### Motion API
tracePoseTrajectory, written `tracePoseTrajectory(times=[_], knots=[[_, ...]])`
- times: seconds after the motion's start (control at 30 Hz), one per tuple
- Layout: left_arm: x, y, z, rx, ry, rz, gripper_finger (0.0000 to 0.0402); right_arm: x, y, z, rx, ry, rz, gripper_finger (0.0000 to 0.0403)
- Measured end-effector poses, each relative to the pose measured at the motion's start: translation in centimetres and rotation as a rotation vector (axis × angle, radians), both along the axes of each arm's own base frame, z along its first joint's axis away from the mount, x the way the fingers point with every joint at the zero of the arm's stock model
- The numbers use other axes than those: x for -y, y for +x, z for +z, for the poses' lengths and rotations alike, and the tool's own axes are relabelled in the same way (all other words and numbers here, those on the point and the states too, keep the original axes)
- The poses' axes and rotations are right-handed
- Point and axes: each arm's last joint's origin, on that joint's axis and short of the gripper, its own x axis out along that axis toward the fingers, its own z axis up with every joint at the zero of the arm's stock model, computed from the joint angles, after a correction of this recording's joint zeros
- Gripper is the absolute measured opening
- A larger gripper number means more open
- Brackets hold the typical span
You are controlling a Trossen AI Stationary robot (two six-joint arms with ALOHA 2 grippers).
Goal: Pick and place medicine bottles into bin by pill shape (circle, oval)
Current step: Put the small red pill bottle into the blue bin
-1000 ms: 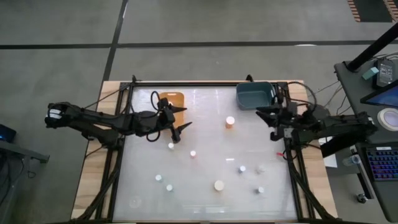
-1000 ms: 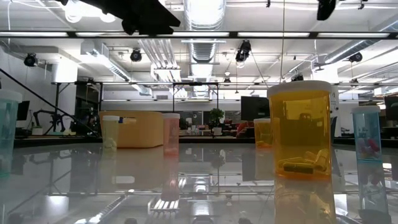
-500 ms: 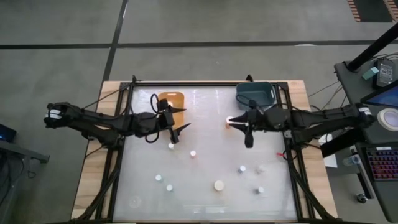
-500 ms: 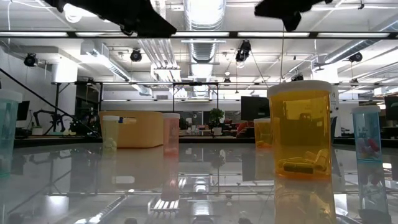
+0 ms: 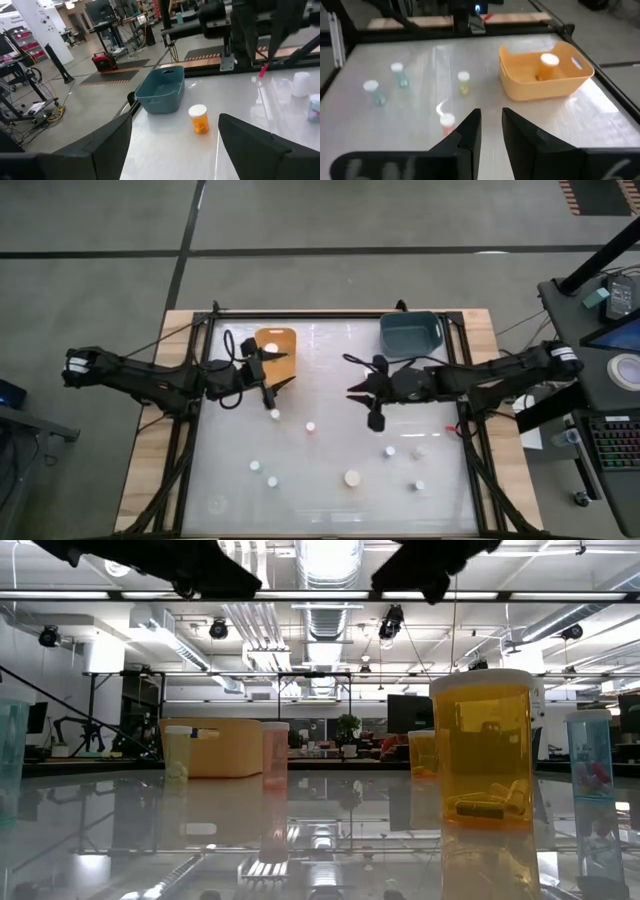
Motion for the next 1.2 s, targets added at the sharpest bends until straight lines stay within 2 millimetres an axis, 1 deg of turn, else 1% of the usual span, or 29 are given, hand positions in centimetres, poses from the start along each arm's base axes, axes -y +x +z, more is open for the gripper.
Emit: tracePoseTrajectory(times=[0.07,0.23,0.3,0.37,0.47,0.6,0.83,1.1,1.2], knots=[[0.0,-0.2,-0.3,-0.014,0.001,0.0,0.0281,-0.1,0.9,0.5,-0.004,-0.002,0.0,0.0068],[0.0,-0.3,-0.5,-0.011,0.006,-0.001,0.0281,-0.5,3.4,0.0,-0.139,-0.03,0.005,0.0068],[0.0,-0.3,-0.5,-0.022,0.022,-0.003,0.0281,-0.6,4.3,0.4,-0.168,-0.038,0.007,0.0068],[0.0,-0.2,-0.5,-0.016,0.034,-0.004,0.0281,-0.7,5.2,0.4,-0.219,-0.054,0.012,0.0068],[0.0,-0.1,-0.5,-0.018,0.045,-0.007,0.0281,-0.9,6.5,0.0,-0.291,-0.07,0.02,0.0068],[0.0,-0.1,-0.5,-0.018,0.046,-0.007,0.0281,-1.3,7.9,-0.5,-0.372,-0.049,0.07,0.0068],[0.0,-0.1,-0.6,-0.019,0.054,-0.008,0.0281,-1.9,9.5,-2.4,-0.486,0.016,0.162,0.0068],[0.0,-0.1,-0.4,-0.014,0.069,-0.009,0.0281,-2.1,10.9,-4.2,-0.522,0.016,0.162,0.0069],[0.0,-0.1,-0.5,-0.015,0.07,-0.009,0.0281,-2.1,11.2,-4.4,-0.514,0.018,0.162,0.0083]])
